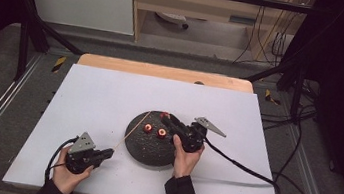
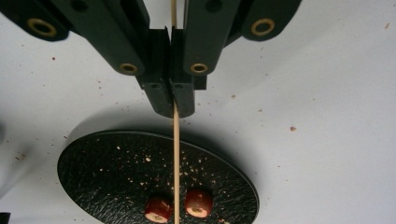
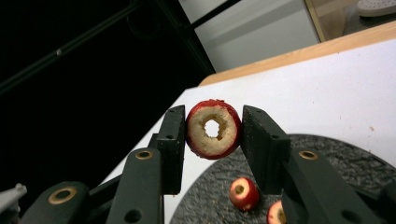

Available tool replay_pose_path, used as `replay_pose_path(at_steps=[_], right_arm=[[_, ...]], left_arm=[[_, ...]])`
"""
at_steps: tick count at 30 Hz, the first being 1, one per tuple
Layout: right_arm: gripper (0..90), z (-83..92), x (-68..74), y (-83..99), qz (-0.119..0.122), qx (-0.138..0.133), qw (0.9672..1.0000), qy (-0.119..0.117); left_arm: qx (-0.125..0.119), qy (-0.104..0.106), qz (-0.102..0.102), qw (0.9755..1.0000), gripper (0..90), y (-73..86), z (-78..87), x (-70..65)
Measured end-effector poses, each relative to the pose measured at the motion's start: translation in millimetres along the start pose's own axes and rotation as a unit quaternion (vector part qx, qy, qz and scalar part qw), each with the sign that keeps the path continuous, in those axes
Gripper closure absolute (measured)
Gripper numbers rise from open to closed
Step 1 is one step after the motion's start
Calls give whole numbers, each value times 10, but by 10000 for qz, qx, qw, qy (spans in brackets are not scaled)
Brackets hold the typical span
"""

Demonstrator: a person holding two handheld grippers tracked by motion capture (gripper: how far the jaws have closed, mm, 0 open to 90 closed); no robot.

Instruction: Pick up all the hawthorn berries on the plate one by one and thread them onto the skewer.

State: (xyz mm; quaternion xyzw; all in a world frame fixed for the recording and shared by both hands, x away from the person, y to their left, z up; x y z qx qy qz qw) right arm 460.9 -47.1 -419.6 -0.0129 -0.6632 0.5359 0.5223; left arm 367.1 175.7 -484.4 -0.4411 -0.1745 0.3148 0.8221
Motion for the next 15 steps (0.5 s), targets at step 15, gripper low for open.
replay_pose_path(at_steps=[15], right_arm=[[616, -85, -12, -130, -401, -578, 9973, -188]], left_arm=[[-132, 71, 5, 9999, 882, -68, -57, -117]])
Point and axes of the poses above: each handheld gripper's, and its own axes: z roughly backward along the jaws, y roughly out of its underside, x roughly to its left, the point moved 8 cm from there along -z, roughly forward along the jaws, and after that the axes turned 8 degrees about -z, right-handed, at the moved point
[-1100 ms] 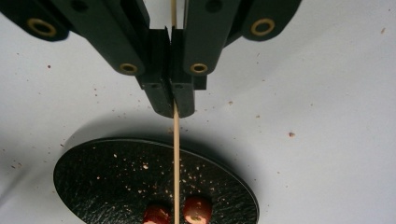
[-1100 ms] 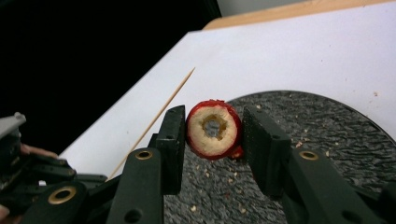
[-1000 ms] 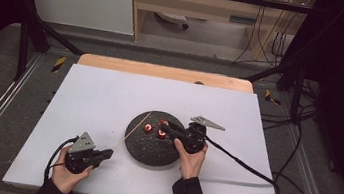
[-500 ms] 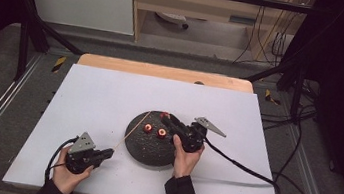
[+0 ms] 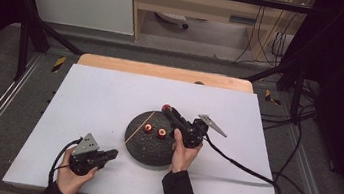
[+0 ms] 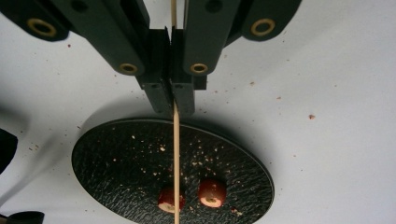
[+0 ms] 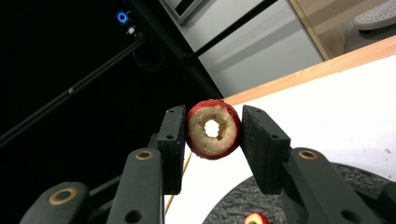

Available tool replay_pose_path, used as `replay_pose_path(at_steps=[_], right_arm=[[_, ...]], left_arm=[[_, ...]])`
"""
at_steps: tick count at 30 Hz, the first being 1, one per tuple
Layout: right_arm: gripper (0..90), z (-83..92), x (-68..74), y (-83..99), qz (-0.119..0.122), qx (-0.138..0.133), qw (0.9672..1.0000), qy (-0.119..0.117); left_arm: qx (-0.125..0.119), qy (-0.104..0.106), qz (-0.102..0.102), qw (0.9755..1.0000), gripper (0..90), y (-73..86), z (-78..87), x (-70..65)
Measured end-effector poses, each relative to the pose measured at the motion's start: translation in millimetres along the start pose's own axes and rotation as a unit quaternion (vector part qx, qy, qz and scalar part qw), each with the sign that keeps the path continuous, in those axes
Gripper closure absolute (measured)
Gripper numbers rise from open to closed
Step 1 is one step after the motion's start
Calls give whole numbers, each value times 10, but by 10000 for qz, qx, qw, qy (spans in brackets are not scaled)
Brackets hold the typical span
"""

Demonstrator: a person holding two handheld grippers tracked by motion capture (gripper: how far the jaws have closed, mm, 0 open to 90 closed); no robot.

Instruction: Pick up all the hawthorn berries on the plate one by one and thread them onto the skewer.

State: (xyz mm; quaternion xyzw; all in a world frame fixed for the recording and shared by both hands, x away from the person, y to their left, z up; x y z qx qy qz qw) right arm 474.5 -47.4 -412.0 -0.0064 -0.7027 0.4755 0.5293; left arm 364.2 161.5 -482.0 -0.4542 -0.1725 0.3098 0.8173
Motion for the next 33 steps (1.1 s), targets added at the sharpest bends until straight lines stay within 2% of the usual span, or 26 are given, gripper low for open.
replay_pose_path(at_steps=[8, 17, 23, 33], right_arm=[[616, -41, -8, -8, -237, -243, 9994, -95], [617, -68, -22, 19, -416, -337, 9984, -160], [617, -63, -9, 21, -464, -387, 9980, -202], [617, -60, 1, 37, -495, -386, 9976, -277]], left_arm=[[-85, 43, 4, 10000, 882, -32, -14, -46], [-106, 105, -51, 9999, 881, -68, -66, -122], [-118, 130, -63, 9998, 881, -78, -85, -155], [-165, 60, -22, 9998, 882, -89, -102, -162]])
Point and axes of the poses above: each handheld gripper's, and its own axes: z roughly backward along the jaws, y roughly out of its underside, x roughly to its left, the point moved 8 cm from there along -z, roughly forward along the jaws, and after that the axes turned 8 degrees about -z, right-handed, at the moved point
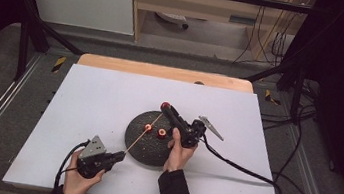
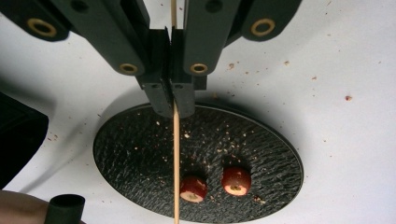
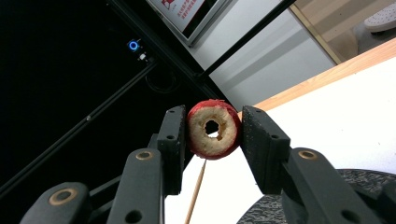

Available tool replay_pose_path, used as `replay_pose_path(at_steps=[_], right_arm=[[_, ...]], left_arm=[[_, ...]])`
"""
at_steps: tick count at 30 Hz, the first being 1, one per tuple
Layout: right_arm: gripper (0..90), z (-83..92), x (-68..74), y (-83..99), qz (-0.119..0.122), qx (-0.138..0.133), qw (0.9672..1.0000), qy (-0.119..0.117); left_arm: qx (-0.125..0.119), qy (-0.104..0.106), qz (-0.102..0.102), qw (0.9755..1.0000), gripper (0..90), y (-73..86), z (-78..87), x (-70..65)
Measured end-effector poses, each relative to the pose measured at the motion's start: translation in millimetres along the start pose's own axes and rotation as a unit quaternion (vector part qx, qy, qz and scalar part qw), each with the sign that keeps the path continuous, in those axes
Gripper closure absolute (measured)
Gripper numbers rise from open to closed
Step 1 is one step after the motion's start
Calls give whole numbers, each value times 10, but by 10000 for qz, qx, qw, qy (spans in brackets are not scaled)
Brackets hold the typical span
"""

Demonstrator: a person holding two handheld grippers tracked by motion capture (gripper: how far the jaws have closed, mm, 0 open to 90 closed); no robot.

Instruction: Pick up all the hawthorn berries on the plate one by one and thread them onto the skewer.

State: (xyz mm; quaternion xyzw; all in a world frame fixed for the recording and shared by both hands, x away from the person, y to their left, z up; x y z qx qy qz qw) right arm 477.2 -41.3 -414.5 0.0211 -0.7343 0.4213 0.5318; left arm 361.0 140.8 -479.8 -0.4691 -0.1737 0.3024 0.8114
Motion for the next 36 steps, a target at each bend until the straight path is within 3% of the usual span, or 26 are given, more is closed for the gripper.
replay_pose_path(at_steps=[6, 12, 19, 28, 36], right_arm=[[618, -1, -1, 20, -49, 14, 10000, -28], [618, -1, -3, 25, -76, -26, 10000, -33], [619, -2, -9, 44, -104, -40, 9999, -66], [620, 23, 27, 10, -70, -55, 9999, -96], [622, 24, 16, 66, -99, 13, 9999, -105]], left_arm=[[-46, -80, 38, 10000, 882, -16, -23, -25], [-115, -135, 227, 9996, 882, -46, -75, -70], [-190, -181, 314, 9992, 882, -96, -120, -90], [-207, -218, 266, 9992, 884, -203, -210, -146], [-254, -283, 457, 9982, 884, -364, -286, -125]])
Point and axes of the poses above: each handheld gripper's, and its own axes: z roughly backward along the jaws, y roughly out of its underside, x roughly to its left, the point moved 8 cm from there along -z, roughly forward along the jaws, and after that the axes turned 8 degrees about -z, right-handed, at the moved point
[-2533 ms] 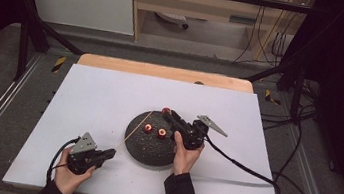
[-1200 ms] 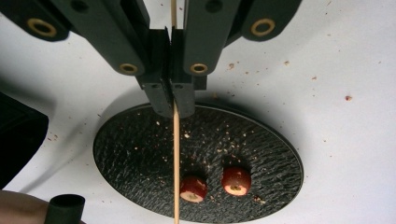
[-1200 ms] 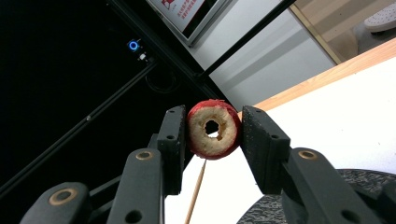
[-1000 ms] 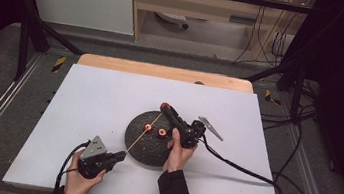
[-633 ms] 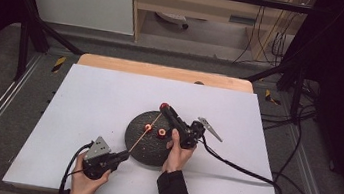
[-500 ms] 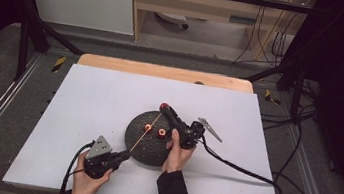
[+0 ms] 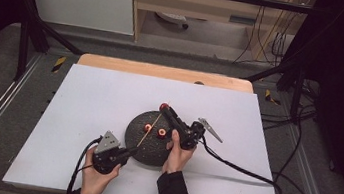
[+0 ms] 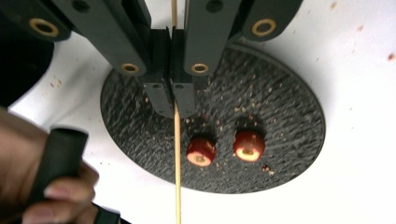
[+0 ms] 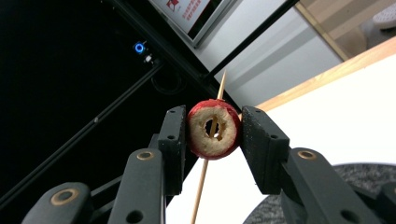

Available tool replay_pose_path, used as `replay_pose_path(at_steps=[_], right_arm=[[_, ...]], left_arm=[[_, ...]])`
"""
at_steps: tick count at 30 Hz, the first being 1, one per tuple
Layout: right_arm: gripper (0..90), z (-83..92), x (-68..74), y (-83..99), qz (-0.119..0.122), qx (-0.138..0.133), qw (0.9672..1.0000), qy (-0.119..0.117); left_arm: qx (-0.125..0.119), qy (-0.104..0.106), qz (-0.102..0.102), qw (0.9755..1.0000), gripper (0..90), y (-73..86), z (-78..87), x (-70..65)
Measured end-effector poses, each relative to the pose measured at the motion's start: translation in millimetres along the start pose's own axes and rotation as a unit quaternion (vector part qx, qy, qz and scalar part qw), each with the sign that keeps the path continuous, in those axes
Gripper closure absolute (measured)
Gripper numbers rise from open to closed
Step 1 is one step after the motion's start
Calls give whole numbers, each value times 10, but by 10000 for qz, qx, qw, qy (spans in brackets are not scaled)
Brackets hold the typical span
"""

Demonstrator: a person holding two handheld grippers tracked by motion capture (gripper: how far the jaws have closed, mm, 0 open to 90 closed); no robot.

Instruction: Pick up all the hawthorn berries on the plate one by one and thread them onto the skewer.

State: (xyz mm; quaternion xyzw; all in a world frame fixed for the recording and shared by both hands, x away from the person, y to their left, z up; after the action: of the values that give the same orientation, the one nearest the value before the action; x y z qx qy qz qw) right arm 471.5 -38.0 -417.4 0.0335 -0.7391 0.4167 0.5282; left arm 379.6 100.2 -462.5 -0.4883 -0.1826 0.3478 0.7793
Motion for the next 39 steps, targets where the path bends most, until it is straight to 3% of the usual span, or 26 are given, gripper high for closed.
replay_pose_path(at_steps=[10, 21, 35, 39], right_arm=[[621, 45, 11, 83, 145, 170, 9997, 15], [619, 106, 2, 238, 305, 533, 9981, 84], [609, 150, -40, 360, 501, 1064, 9927, 257], [541, 156, -48, 360, 575, 1191, 9908, 285]], left_arm=[[-30, -1, -68, 10000, 884, -181, -133, 41], [40, 64, -130, 9999, 884, -346, -273, 80], [79, 118, -175, 9997, 884, -354, -336, 85], [70, 141, -200, 9997, 884, -338, -305, 89]])
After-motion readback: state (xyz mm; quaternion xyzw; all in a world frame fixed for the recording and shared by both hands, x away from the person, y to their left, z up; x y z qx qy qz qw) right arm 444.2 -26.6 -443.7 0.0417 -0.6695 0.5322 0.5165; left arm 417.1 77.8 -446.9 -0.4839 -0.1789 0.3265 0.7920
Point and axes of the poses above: each handheld gripper's, and its own axes: z roughly backward along the jaws, y roughly out of its underside, x roughly to its left, the point moved 8 cm from there along -z, roughly forward along the jaws, and after that the axes turned 8 degrees about -z, right-handed, at the moved point
